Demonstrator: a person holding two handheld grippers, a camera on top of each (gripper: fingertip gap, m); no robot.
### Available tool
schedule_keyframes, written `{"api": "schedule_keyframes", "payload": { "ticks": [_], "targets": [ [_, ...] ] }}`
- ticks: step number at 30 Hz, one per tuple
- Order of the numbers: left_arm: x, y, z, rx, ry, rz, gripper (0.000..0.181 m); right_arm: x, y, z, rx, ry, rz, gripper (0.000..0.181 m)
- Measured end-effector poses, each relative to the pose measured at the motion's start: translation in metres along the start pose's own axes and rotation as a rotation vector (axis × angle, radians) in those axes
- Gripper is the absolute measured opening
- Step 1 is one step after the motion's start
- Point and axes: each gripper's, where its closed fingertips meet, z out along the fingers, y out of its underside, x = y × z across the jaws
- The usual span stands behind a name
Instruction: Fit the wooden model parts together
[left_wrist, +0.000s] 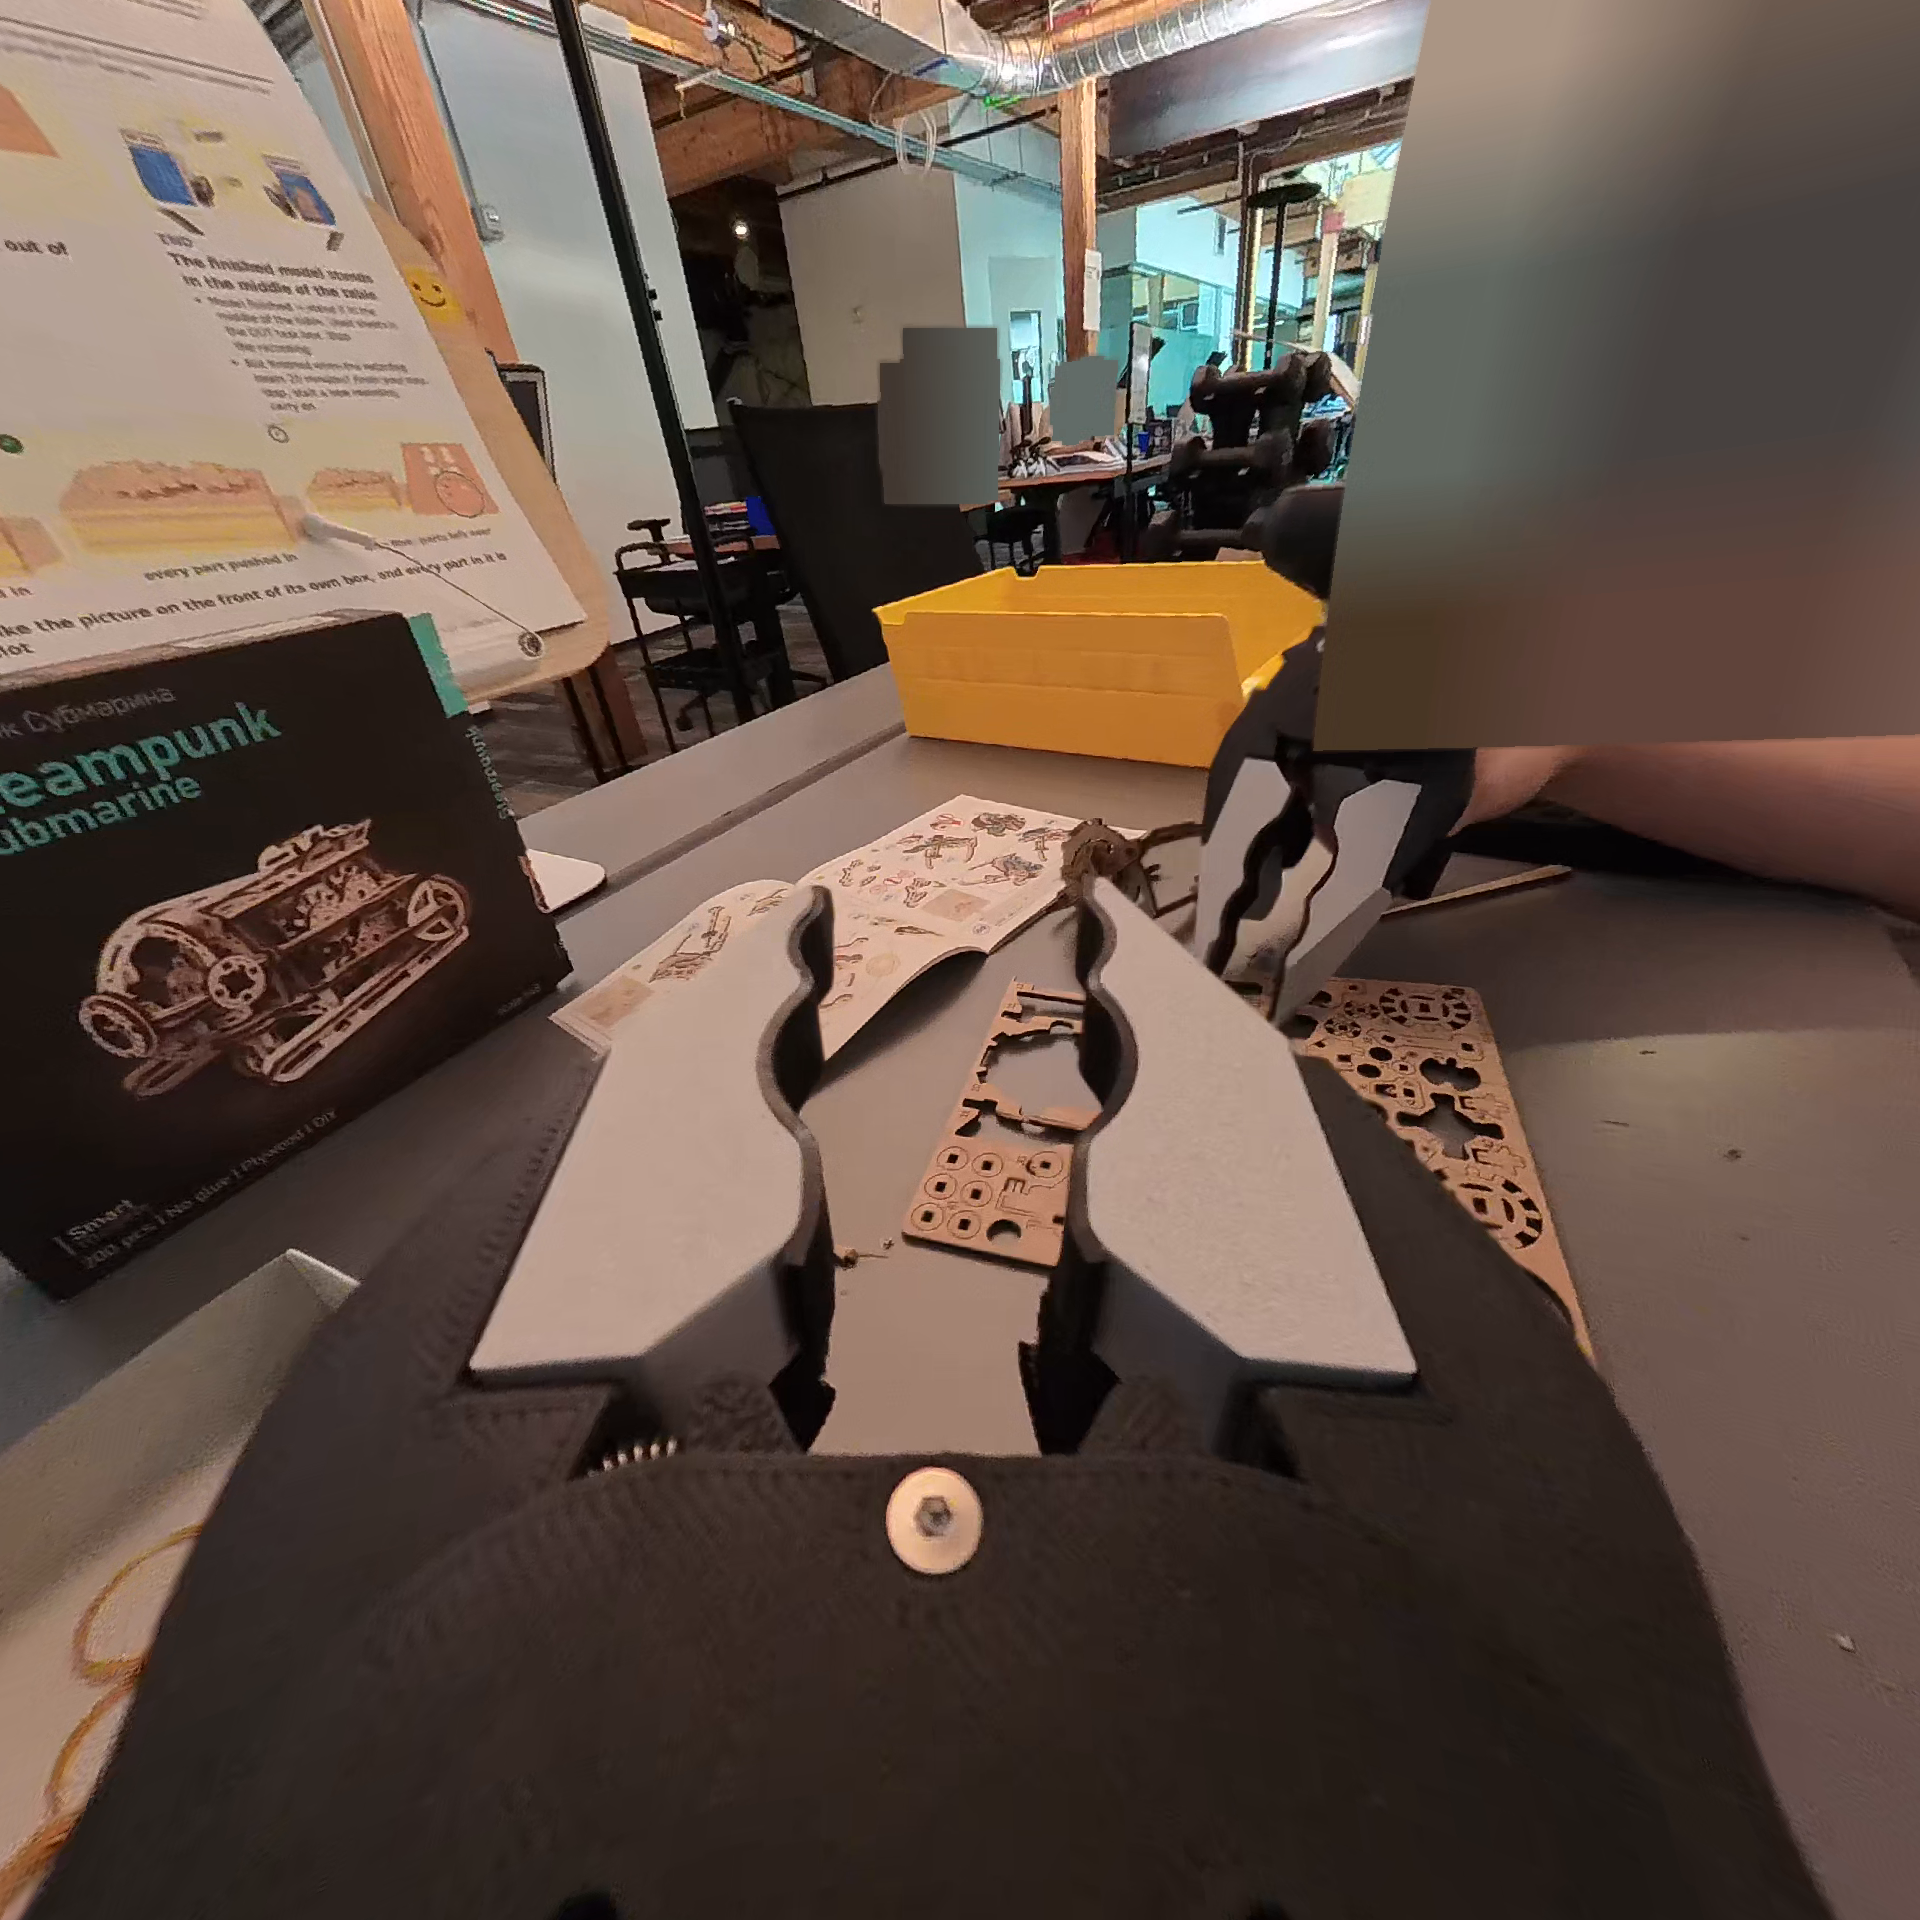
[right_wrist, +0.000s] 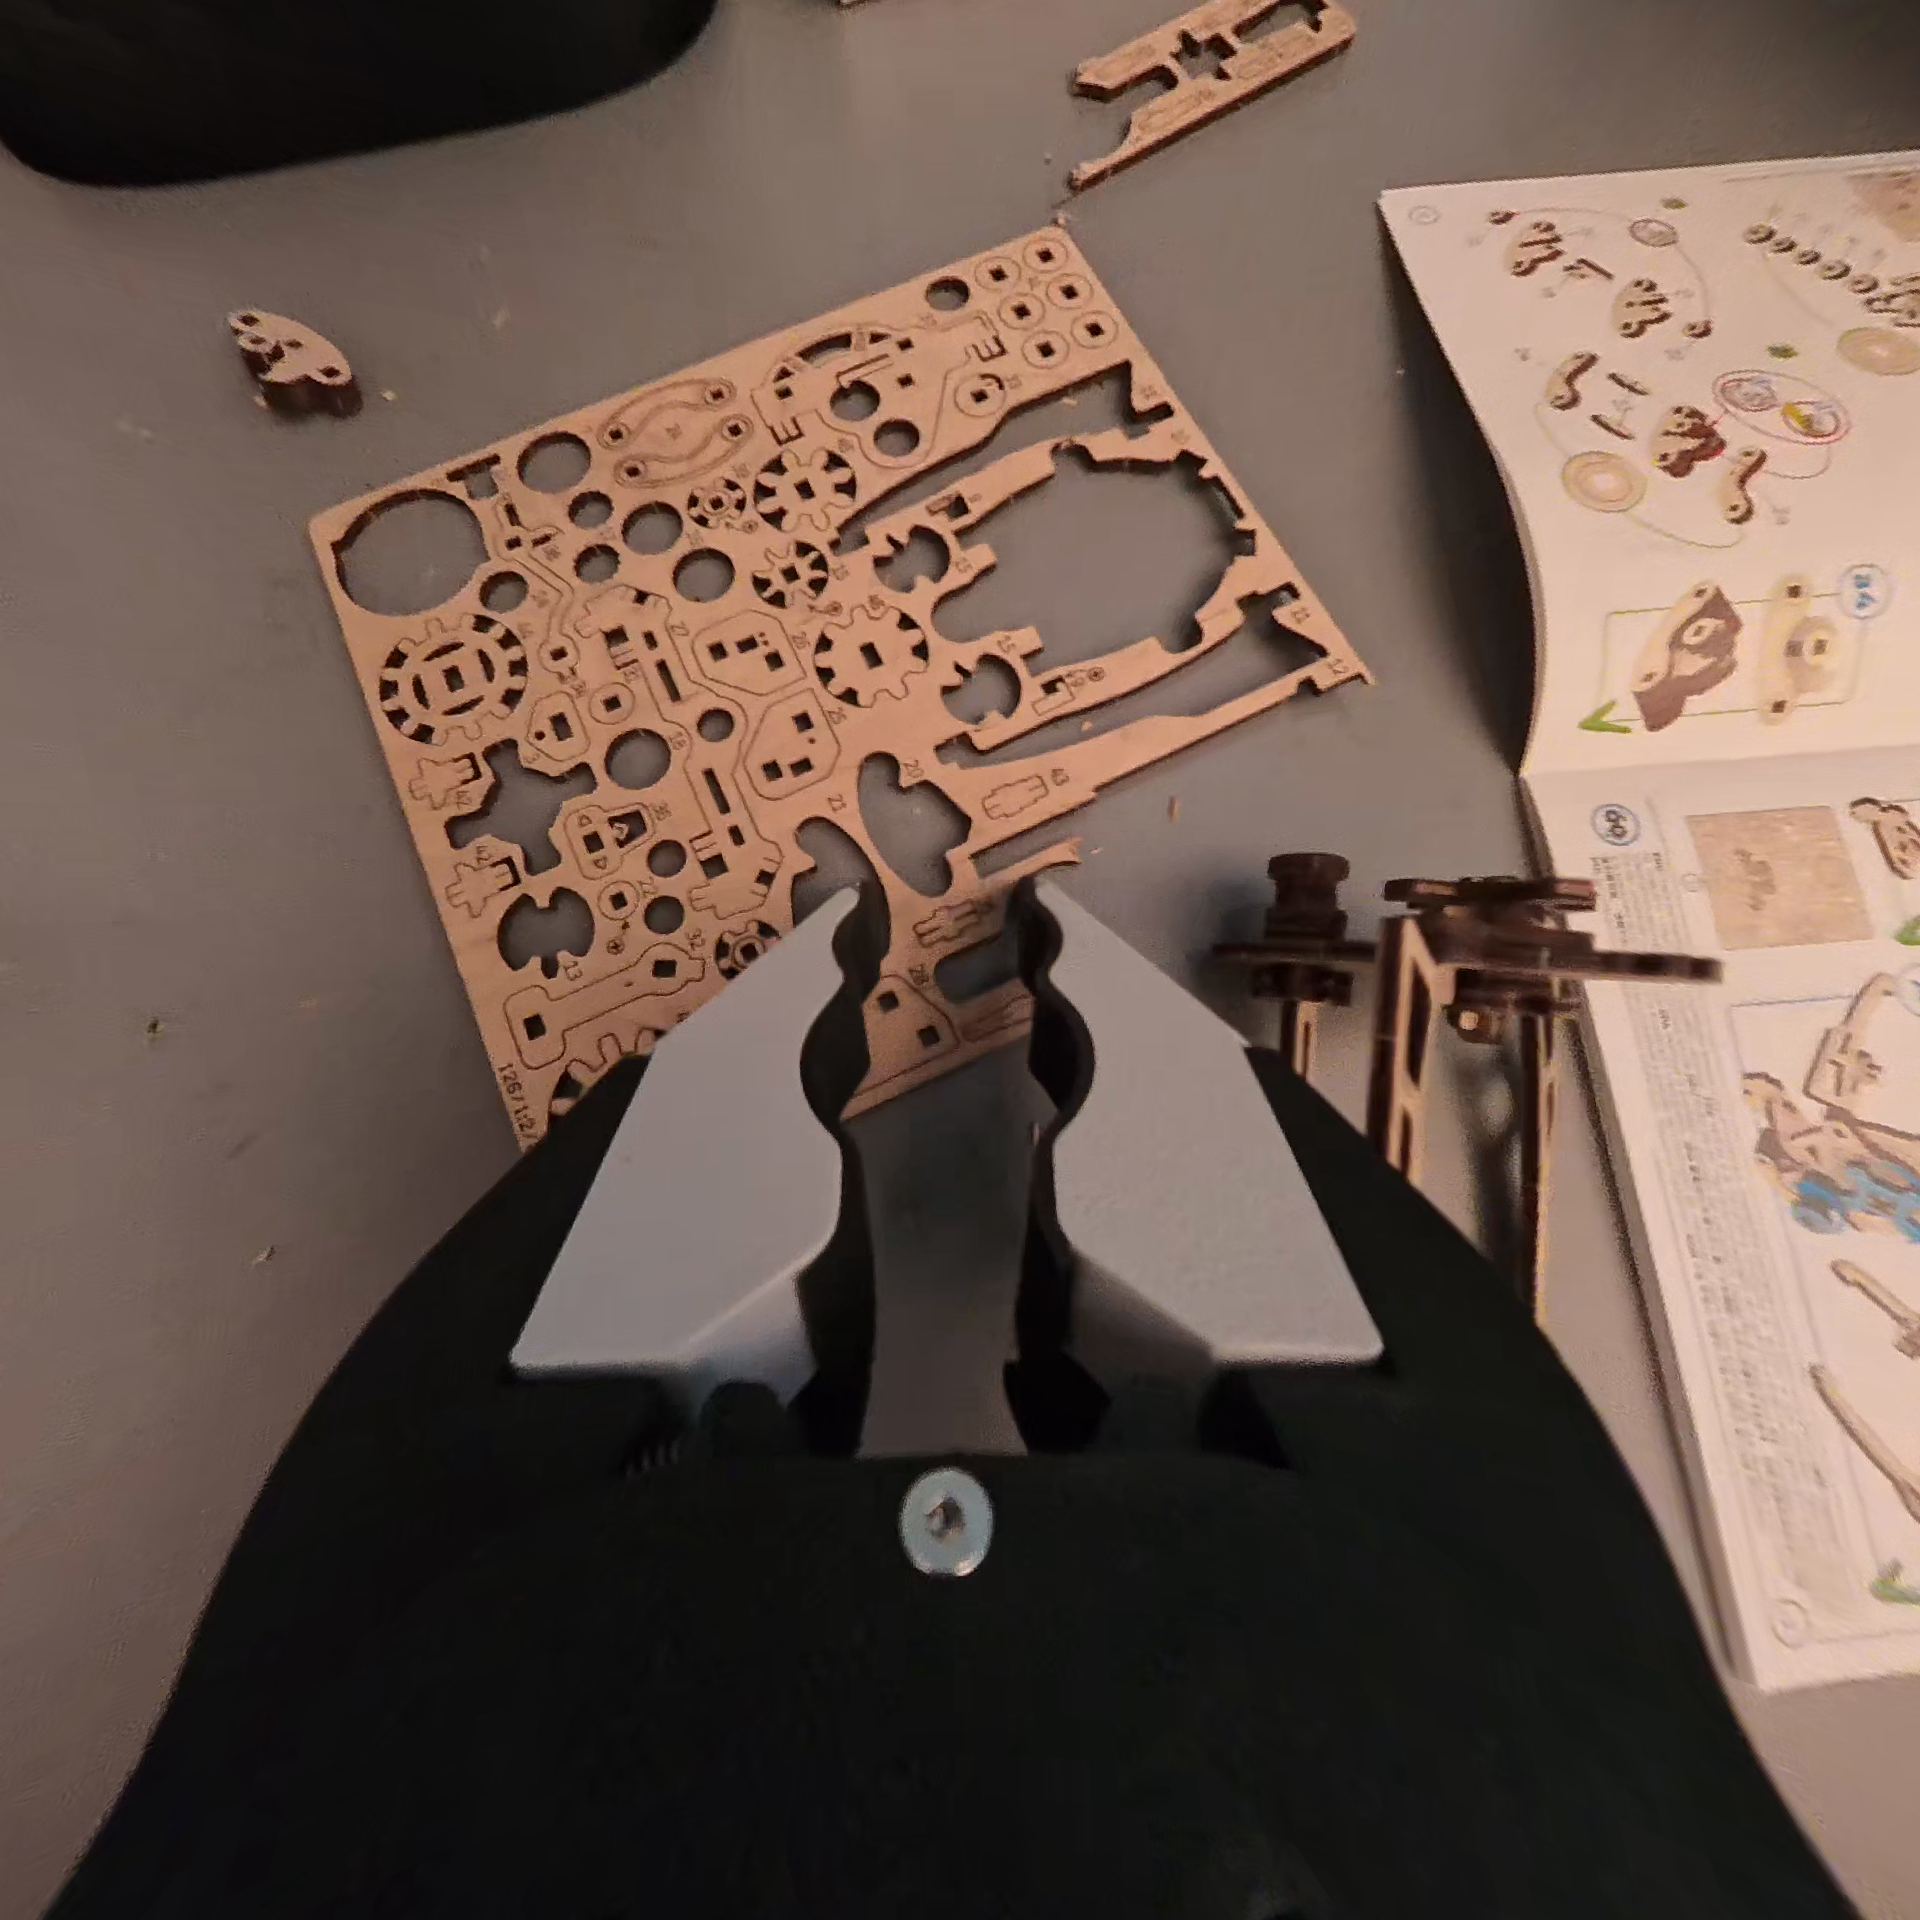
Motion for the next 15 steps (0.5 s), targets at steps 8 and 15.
{"api": "schedule_keyframes", "payload": {
  "ticks": [8, 15],
  "targets": [
    [-0.004, -0.002, -0.002, 0.012, -0.008, -0.013, 0.043, -0.002, -0.002, 0.001, -0.017, 0.032, -0.036, 0.022],
    [0.005, 0.017, 0.006, -0.102, 0.054, -0.083, 0.046, -0.003, -0.005, -0.001, -0.038, 0.104, -0.152, 0.021]
  ]
}}
